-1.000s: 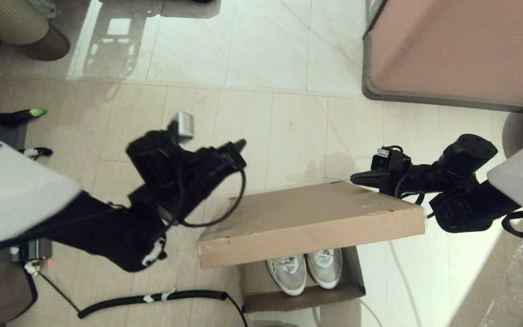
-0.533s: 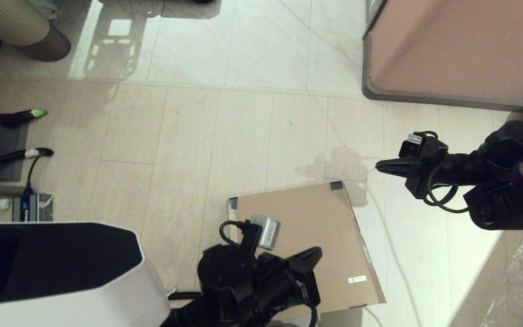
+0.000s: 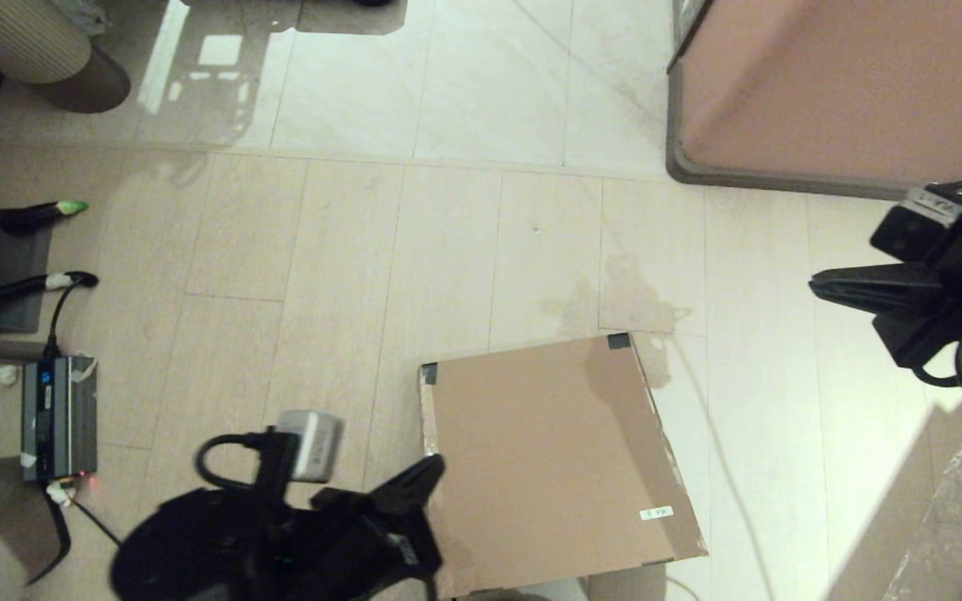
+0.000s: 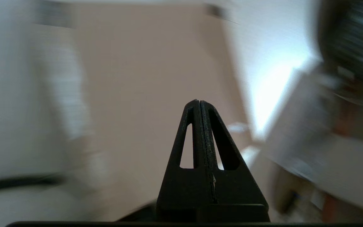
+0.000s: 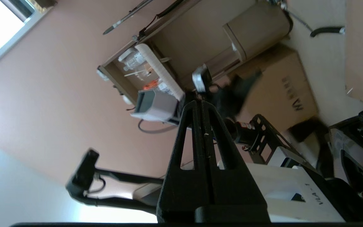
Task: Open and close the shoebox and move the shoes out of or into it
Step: Close the shoe box
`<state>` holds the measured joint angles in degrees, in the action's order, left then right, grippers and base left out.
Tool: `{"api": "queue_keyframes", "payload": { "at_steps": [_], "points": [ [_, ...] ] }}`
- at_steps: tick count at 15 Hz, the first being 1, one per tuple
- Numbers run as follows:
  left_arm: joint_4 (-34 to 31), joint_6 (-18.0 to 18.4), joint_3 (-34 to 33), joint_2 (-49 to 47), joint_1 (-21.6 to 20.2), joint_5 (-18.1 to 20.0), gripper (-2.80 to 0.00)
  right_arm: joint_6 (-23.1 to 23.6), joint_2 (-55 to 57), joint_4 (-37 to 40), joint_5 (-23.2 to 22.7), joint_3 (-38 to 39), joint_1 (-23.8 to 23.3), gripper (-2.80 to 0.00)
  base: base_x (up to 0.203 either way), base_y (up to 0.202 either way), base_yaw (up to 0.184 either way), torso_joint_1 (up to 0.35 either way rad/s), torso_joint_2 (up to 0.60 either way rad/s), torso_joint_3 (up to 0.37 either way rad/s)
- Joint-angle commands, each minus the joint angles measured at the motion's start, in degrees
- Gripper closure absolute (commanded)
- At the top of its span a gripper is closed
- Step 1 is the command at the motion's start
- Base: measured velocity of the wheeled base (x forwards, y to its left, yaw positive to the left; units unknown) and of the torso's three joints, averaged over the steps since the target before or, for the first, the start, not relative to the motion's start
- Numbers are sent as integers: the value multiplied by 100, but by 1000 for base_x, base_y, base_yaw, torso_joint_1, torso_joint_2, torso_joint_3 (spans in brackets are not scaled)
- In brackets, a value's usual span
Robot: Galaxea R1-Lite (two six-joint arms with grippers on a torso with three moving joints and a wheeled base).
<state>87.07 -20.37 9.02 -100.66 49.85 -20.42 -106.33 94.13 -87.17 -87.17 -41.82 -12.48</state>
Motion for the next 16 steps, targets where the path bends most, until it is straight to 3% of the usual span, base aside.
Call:
{"api": "queue_keyframes", "payload": {
  "at_steps": [1,4,6,8,10,12,14,16],
  "points": [
    [3,55,-673,1318,-980,-154,0,0,-1685,-49,-49,972,-492,0,0,0,0,0,0,0],
    [-10,485,-829,2447,-2576,-107,0,74,-3260,-49,-49,2057,-1071,0,0,0,0,0,0,0],
    [25,1024,-857,3463,-3500,662,0,94,-4313,-49,-49,2753,-1469,0,0,0,0,0,0,0],
    [-386,1507,-877,4635,-3984,1742,0,103,-5252,-49,-49,3299,-1830,0,0,0,0,0,0,0],
    [-1935,1820,-879,5909,-4185,2269,0,123,-5728,-49,-49,3669,-2058,0,0,0,0,0,0,0],
    [-4386,2028,-887,7459,-4270,2605,0,169,-5844,-49,-49,3661,-2073,0,0,0,0,0,0,0],
    [-6144,2321,-893,8361,-4325,2635,0,112,-6144,-42,-49,3471,-2052,0,0,0,0,0,0,0],
    [-8426,2706,-840,8541,-4438,2384,0,80,-6193,409,-49,3184,-2049,0,0,0,0,0,0,0]
  ]
}}
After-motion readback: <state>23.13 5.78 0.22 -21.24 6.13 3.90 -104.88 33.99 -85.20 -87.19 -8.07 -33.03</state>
